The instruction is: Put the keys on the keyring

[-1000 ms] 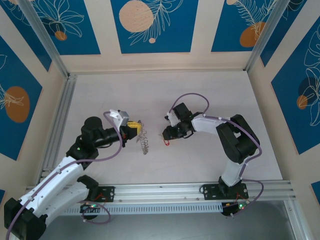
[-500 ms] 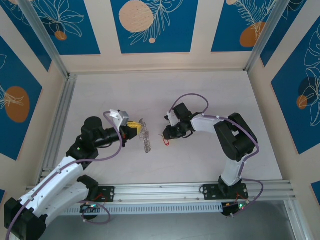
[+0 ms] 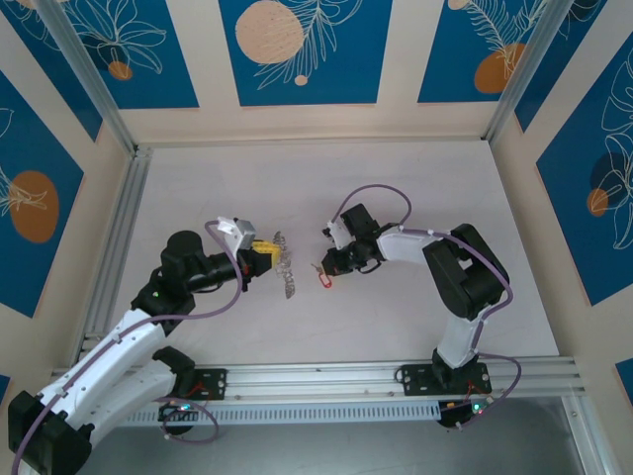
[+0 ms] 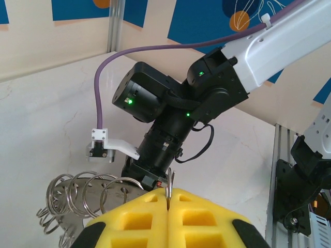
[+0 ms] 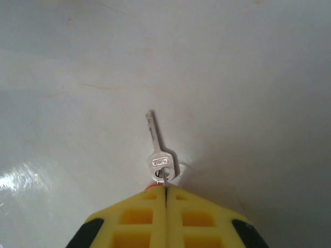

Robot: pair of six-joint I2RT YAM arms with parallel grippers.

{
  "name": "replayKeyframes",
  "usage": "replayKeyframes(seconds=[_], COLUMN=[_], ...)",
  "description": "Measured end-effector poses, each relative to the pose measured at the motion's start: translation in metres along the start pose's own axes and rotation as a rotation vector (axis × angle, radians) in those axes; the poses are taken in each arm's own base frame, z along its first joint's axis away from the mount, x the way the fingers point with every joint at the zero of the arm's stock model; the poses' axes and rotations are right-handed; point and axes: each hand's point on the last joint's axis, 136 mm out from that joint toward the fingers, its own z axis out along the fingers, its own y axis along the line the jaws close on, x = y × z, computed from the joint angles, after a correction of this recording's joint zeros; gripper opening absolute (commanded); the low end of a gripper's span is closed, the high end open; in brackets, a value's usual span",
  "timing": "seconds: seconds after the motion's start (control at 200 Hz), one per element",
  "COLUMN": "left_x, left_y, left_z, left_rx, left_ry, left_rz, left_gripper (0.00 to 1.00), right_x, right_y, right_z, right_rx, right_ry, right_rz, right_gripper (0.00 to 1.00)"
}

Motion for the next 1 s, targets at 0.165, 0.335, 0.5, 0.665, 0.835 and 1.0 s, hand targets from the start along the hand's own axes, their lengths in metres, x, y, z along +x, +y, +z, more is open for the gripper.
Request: replayKeyframes(seconds=[0.165, 0.335, 0.5, 0.665, 0.835, 1.0], left_x=[0.001, 0.001, 0.001, 0.001, -0.013, -0.044], left_y=[0.000, 0.000, -0.002, -0.008, -0.029, -0.057], left_z=[0.000, 0.000, 0.000, 0.000, -0.003, -0.010], left_rx=[0.000, 0.000, 0.010, 0.048, 0.160, 0.301], left_ry=[0.003, 0.003, 0.003, 0.005, -0.016, -0.050], left_rz=[-0.002, -0.002, -0.001, -0.001, 0.007, 0.042], left_gripper=[0.00, 0.00, 0.00, 0.00, 0.00, 0.00], right_x=[0.002, -0.006, -0.002, 0.007, 0.011, 0.017], right_y=[0.014, 0.032, 0.057, 0.094, 0.144, 0.184], right_z=[-0.015, -0.036, -0.060, -0.091, -0.146, -0.200], right_rx=[-0.016, -0.041, -0.078, -0.180, -0.322, -0.410], right_ry=[-0.045, -0.129, -0.212, -0.318, -0.485, -0.646], right_rz=[-0.068, -0.161, -0.273, -0.410, -0.574, -0.741], right_gripper=[0.00, 0.00, 0.00, 0.00, 0.00, 0.00])
